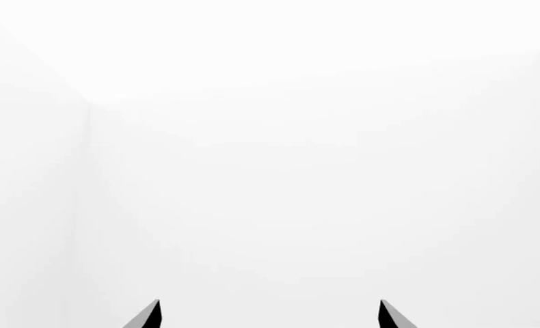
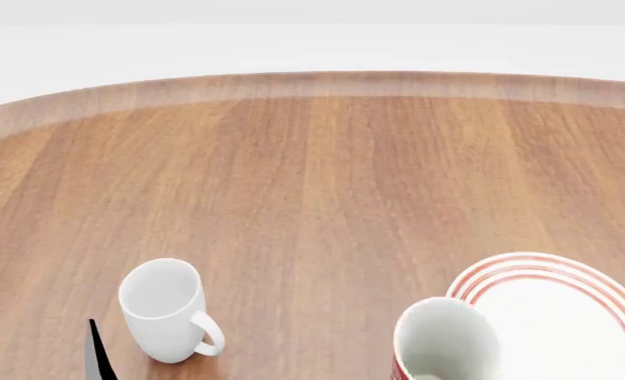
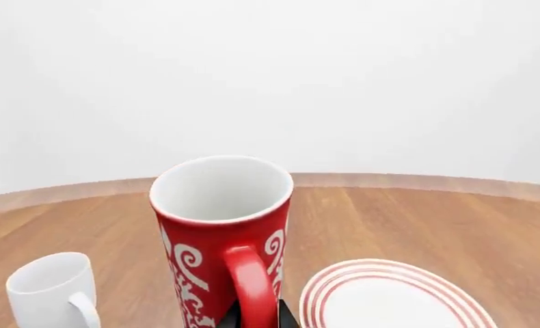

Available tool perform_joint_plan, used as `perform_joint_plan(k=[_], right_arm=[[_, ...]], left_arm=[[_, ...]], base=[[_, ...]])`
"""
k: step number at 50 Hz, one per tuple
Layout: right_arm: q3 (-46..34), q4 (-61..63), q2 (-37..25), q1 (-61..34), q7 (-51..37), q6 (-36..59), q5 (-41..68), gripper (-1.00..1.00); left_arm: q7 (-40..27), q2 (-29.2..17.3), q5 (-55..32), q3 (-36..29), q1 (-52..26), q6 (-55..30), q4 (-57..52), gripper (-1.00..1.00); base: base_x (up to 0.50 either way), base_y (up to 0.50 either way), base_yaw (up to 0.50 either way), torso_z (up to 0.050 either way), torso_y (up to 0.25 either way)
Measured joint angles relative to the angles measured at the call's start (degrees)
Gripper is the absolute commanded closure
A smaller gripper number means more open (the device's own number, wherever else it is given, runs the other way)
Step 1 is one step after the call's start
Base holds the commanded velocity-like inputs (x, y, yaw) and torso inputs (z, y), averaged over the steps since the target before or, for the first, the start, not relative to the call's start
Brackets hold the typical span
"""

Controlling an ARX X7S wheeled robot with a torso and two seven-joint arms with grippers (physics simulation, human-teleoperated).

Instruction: Pick up the red mug and put it on the plate

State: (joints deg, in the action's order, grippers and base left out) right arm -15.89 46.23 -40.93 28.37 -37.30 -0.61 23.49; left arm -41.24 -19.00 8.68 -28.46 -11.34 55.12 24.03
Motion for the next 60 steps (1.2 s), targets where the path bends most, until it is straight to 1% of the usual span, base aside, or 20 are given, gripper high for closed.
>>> perform_joint_plan(k=[17,28,35,47,60], right_arm=[[4.75,7.93,-5.09,-11.38,-8.60,15.54,16.25,1.00],[6.95,10.74,-8.91,-18.89,-14.45,22.12,25.77,1.00],[6.89,11.69,-11.19,-24.96,-18.40,26.24,31.06,1.00],[7.55,11.45,-15.06,-31.62,-22.98,30.09,37.67,1.00],[9.56,10.00,-18.20,-33.11,-24.64,30.56,40.85,1.00]], left_arm=[[-0.83,-0.14,0.38,-0.29,-0.24,0.58,0.29,-1.00],[-1.38,-0.25,0.54,-0.52,-0.38,0.88,0.45,-1.00],[-1.67,-0.34,0.57,-0.70,-0.45,0.92,0.48,-1.00],[-2.08,-0.51,0.52,-1.03,-0.54,0.82,0.43,-1.00],[-2.61,-0.64,0.33,-1.49,-0.81,1.55,0.82,-1.00]], base=[[0.00,0.00,0.00,0.000,0.001],[0.00,0.00,0.00,0.000,0.000],[0.00,0.00,0.00,0.000,0.000],[0.00,0.00,0.00,0.000,0.000],[0.00,0.00,0.00,0.000,0.001]])
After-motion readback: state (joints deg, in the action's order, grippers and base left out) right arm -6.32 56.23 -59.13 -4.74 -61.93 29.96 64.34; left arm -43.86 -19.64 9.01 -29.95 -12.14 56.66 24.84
